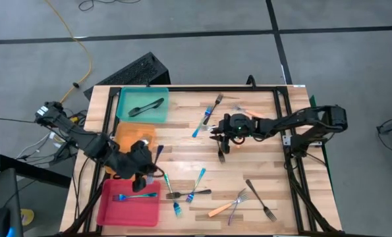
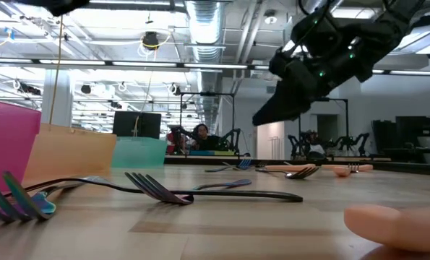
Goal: Sort silverware by color (type)
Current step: Put the blue fork into the pink bin
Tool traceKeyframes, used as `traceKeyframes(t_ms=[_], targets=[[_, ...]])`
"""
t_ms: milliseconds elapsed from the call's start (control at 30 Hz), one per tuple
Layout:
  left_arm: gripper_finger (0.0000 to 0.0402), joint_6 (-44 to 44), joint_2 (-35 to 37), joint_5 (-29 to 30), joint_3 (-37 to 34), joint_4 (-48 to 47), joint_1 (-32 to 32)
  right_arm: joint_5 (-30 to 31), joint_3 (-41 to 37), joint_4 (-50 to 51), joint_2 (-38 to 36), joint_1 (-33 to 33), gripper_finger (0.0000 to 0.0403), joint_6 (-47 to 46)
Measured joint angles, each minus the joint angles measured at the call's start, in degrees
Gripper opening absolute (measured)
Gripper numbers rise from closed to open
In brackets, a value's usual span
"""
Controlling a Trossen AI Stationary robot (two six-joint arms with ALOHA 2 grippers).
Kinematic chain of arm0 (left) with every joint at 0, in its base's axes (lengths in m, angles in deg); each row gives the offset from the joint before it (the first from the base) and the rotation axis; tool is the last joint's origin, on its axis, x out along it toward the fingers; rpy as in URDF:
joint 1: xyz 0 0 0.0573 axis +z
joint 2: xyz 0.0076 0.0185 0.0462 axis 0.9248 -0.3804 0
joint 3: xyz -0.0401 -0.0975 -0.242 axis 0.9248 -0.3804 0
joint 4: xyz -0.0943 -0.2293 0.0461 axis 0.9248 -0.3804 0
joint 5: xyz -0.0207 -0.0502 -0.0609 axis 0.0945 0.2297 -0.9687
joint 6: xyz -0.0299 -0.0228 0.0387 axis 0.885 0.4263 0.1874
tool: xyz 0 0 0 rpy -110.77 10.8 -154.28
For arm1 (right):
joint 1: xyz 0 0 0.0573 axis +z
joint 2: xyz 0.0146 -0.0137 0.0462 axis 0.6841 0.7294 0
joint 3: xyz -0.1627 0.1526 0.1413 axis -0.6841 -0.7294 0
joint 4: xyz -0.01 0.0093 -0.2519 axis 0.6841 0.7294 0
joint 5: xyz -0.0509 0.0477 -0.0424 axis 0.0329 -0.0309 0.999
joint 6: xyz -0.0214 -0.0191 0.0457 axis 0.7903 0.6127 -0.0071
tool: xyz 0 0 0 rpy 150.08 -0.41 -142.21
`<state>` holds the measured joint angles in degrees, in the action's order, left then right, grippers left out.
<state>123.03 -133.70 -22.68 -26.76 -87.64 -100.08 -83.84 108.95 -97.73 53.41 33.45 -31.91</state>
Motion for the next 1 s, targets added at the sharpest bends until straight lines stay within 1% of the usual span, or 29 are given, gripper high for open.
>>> traceKeyframes(t_ms=[133, 267, 433, 533, 733, 867, 1000], targets=[[0.0, 4.9, -3.6, -1.1, 0.7, -2.9, -3.7, 0.0, 0.0, -4.0, 3.9, 0.0, 0.0131, -0.1], [0.0, 8.5, -8.4, -5.4, 0.7, -4.8, -6.2, 0.0, 0.3, -5.2, 6.9, -0.1, 0.0131, -1.9], [0.0, 10.9, -14.5, -11.7, 0.7, -7.0, -8.7, -0.1, 0.2, -6.2, 9.8, 0.0, 0.0131, -3.7], [0.0, 11.6, -17.8, -15.6, 0.7, -8.4, -10.5, -0.1, 0.2, -6.9, 10.9, 0.0, 0.0131, -5.0], [0.0, 12.5, -22.2, -20.9, 0.7, -12.9, -14.7, -0.2, 0.2, -8.4, 12.1, 0.1, 0.0131, -5.6], [0.0, 12.4, -24.4, -22.7, 0.7, -14.9, -17.0, -0.1, 0.2, -8.5, 12.1, 0.3, 0.0131, -5.6], [0.0, 9.6, -26.2, -23.2, 0.7, -15.2, -18.8, -0.1, 0.2, -9.0, 12.1, 0.4, 0.0131, -5.6]])
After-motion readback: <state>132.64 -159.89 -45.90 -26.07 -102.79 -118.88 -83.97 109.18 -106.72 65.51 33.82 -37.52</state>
